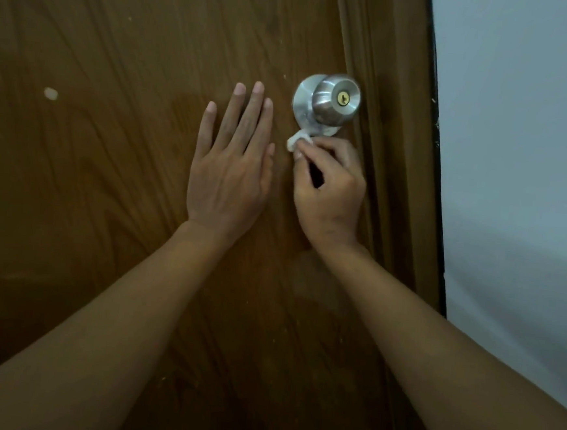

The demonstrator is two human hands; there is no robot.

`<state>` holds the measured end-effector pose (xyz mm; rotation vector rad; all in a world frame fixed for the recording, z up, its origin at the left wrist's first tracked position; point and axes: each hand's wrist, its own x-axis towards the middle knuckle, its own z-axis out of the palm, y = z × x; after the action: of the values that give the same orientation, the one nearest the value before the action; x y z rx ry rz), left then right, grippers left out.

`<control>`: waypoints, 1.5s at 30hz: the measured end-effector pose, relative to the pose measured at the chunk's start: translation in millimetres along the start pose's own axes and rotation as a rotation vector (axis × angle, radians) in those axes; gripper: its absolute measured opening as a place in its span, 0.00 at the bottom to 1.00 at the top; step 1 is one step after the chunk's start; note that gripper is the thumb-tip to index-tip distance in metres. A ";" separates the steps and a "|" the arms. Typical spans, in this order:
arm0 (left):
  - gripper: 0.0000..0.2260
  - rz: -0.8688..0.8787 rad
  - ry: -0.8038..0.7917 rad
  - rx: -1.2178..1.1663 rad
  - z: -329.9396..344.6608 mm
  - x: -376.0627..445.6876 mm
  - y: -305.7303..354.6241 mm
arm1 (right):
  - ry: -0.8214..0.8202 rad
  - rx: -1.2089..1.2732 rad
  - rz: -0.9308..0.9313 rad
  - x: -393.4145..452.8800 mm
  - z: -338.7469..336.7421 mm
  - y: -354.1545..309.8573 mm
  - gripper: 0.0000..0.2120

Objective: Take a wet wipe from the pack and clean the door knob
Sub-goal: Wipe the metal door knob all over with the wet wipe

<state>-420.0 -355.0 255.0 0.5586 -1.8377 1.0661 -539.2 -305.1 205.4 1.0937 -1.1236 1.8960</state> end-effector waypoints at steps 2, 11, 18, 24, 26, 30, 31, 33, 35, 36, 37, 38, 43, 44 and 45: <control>0.24 -0.004 0.001 0.008 1.3 -1.6 -1.0 | 0.064 0.017 0.135 1.8 -3.5 4.2 0.09; 0.23 -0.005 0.028 0.008 1.5 -1.6 -0.7 | -0.027 -0.033 0.024 -15.9 -9.2 10.1 0.08; 0.23 -0.005 0.045 0.012 3.1 -2.0 -1.1 | -0.172 -0.068 -0.125 -31.5 -19.5 16.4 0.06; 0.23 -0.013 0.044 0.021 4.8 -2.8 -0.5 | 0.075 0.042 0.236 6.6 -12.4 4.9 0.06; 0.23 -0.013 0.044 0.026 5.0 -2.4 0.0 | 0.130 0.081 0.304 8.5 -6.4 -3.1 0.06; 0.24 -0.011 0.042 0.020 2.3 -0.7 3.4 | 0.079 0.125 0.283 1.5 -7.1 -7.5 0.08; 0.24 -0.009 0.038 0.023 2.3 -0.7 3.9 | 0.115 0.161 0.347 5.3 -7.1 -7.1 0.07; 0.24 -0.006 0.034 0.030 2.9 0.3 4.2 | 0.178 0.242 0.484 13.5 -3.6 -12.3 0.05; 0.24 -0.006 0.042 0.033 3.3 4.3 4.4 | 0.149 0.209 0.437 13.7 3.2 -23.1 0.05; 0.23 -0.004 0.048 0.031 2.7 7.7 4.3 | 0.113 0.181 0.368 11.2 7.0 -28.4 0.06; 0.23 0.000 0.052 0.026 1.9 11.2 3.8 | 0.096 0.173 0.317 9.9 10.2 -30.0 0.07; 0.23 0.008 0.054 0.019 1.2 15.5 2.5 | 0.101 0.178 0.310 10.3 12.8 -29.3 0.07; 0.23 0.025 0.057 0.012 0.7 20.7 -2.8 | 0.193 0.233 0.521 0.0 9.9 -17.3 0.07; 0.23 0.022 0.058 0.014 1.5 19.7 -2.2 | 0.205 0.247 0.529 -1.9 9.5 -17.5 0.07; 0.23 0.020 0.063 0.015 2.3 19.3 -2.2 | 0.210 0.250 0.512 -0.9 11.4 -19.8 0.07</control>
<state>-428.8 -357.0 272.3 0.5109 -1.7855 1.1001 -518.4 -307.4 214.6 0.7475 -1.1415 2.5403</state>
